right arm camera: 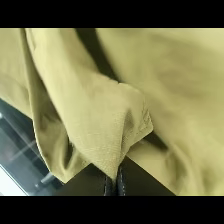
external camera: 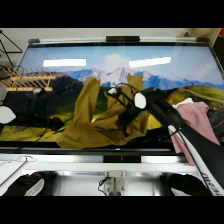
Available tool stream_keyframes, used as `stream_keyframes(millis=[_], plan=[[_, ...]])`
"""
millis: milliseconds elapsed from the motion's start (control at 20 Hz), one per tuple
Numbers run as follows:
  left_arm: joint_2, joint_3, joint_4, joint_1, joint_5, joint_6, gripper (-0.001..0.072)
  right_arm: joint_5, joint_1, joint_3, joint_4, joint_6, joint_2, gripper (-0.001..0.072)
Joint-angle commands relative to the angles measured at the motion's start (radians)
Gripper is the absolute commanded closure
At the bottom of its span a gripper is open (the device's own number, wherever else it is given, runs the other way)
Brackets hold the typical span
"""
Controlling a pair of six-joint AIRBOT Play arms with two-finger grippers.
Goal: Fold the shirts.
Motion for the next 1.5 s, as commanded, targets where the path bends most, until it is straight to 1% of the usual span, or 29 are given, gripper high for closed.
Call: stream_keyframes(millis=[0,100,150,350,450,500,550,650,850,900,950,1000,1050,1100,1200,1300,1350,1450], plan=[[-0.008,0.13,-0.04,-0.002,0.017,-0.182,0.0022,0.029,0.001,0.049,-0.039,0.154,0.056,0.0651],[-0.053,0.118,-0.127,-0.008,0.029,-0.24,0.0031,0.033,0.001,0.049,-0.043,0.216,0.095,0.0651],[-0.09,0.107,-0.146,-0.024,0.029,-0.256,0.0041,0.033,0.002,0.049,-0.045,0.236,0.108,0.0651],[-0.306,0.066,-0.147,-0.106,0.015,-0.266,0.0041,0.031,0.002,0.049,-0.046,0.27,0.124,0.0651],[-0.409,0.066,-0.159,-0.122,0.037,-0.27,0.0041,0.029,0.002,0.049,-0.05,0.27,0.124,0.0651],[-0.451,0.066,-0.158,-0.125,0.058,-0.256,0.0042,0.029,0.002,0.049,-0.055,0.27,0.124,0.0651],[-0.479,0.066,-0.158,-0.124,0.063,-0.242,0.0049,0.029,0.002,0.049,-0.06,0.27,0.124,0.0651],[-0.509,0.066,-0.146,-0.11,0.054,-0.235,0.0095,0.029,0.002,0.049,-0.066,0.27,0.124,0.0651],[-0.51,0.066,-0.168,-0.113,0.05,-0.228,0.0104,-0.002,0.002,0.049,-0.068,0.269,0.123,0.0651],[-0.512,0.066,-0.18,-0.122,0.039,-0.228,0.0291,-0.008,0.002,0.049,-0.069,0.269,0.122,0.0651],[-0.513,0.066,-0.18,-0.131,0.021,-0.226,0.045,-0.012,0.002,0.049,-0.07,0.269,0.122,0.0651],[-0.513,0.066,-0.18,-0.132,-0.009,-0.208,0.0499,-0.012,0.002,0.049,-0.076,0.27,0.122,0.0651],[-0.513,0.067,-0.18,-0.129,-0.044,-0.184,0.061,-0.012,0.002,0.049,-0.084,0.27,0.122,0.0651],[-0.512,0.072,-0.18,-0.12,-0.085,-0.162,0.0667,-0.013,0.002,0.049,-0.092,0.27,0.122,0.0651],[-0.5,0.105,-0.171,-0.096,-0.131,-0.156,0.0669,-0.014,0.002,0.049,-0.107,0.27,0.122,0.0651],[-0.474,0.173,-0.166,-0.074,-0.133,-0.156,0.067,-0.026,0.002,0.049,-0.126,0.274,0.122,0.0651],[-0.461,0.226,-0.166,-0.065,-0.133,-0.156,0.067,-0.047,0.002,0.049,-0.14,0.293,0.122,0.0651],[-0.448,0.36,-0.166,-0.056,-0.132,-0.158,0.0671,-0.158,0.001,0.049,-0.177,0.338,0.122,0.065]])
